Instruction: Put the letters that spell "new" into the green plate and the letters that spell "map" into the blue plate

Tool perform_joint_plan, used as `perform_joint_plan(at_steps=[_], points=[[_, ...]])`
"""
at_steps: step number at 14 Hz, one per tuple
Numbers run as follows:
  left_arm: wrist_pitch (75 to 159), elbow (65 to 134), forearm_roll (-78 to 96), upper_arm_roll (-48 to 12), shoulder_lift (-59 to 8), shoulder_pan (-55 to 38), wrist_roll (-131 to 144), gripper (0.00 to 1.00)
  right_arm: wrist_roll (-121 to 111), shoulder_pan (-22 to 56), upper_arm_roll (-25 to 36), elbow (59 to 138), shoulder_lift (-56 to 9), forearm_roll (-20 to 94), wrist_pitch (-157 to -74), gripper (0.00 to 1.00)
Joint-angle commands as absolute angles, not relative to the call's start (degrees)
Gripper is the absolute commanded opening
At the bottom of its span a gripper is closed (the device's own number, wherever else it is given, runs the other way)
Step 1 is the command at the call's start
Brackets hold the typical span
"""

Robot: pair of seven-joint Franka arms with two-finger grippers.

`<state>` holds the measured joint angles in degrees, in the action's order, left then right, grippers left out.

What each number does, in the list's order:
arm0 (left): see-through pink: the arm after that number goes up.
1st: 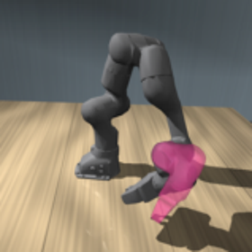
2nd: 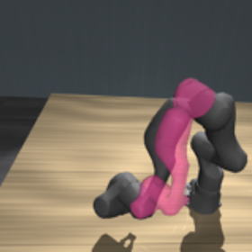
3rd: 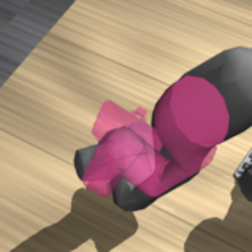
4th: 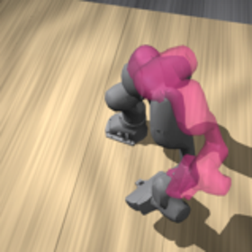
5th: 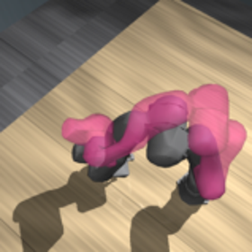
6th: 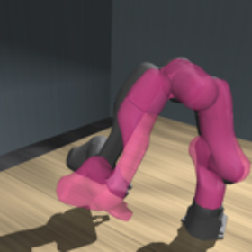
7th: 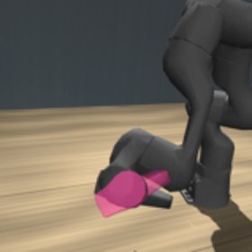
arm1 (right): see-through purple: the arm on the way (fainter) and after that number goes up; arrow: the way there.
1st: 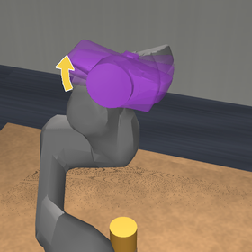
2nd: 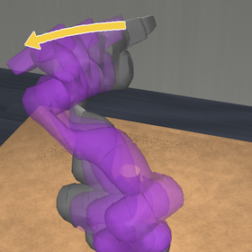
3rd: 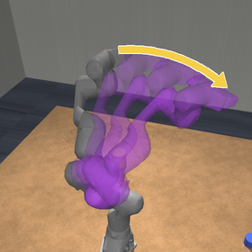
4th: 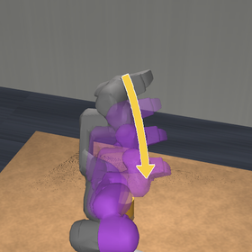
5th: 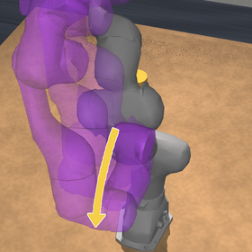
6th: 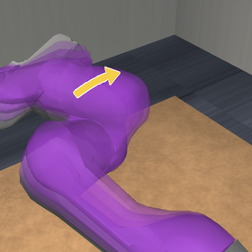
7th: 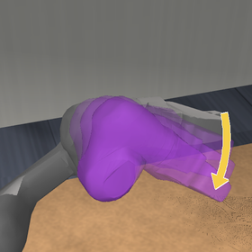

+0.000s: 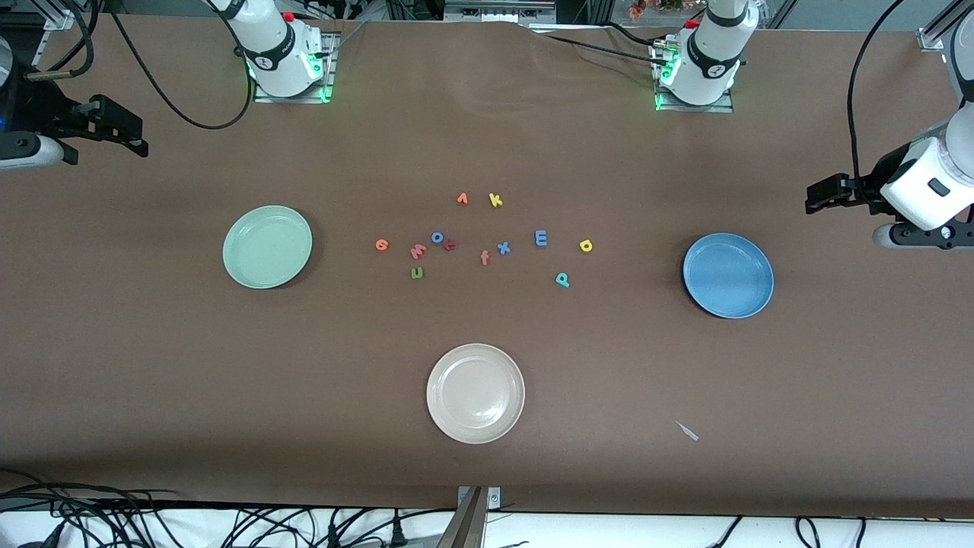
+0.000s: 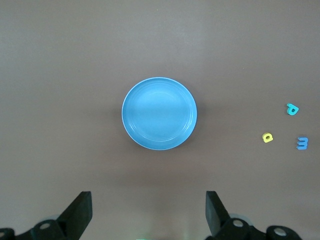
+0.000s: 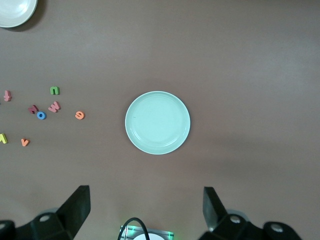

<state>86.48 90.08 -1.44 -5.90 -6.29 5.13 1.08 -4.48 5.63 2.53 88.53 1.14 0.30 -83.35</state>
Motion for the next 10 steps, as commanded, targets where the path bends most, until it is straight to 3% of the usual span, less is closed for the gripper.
perform_joint_plan(at_steps=[1, 10], points=[[86.48, 89.82, -0.44, -5.98, -5.71, 5.36, 0.70, 1.00, -4.04, 5.71, 2.55, 87.89, 1.14, 0.70, -82.27, 1.00], [86.48, 89.82, -0.53, -5.98, -5.71, 5.36, 0.70, 1.00, -4.04, 5.54, 2.64, 87.71, 1.06, 0.35, -82.62, 1.00]])
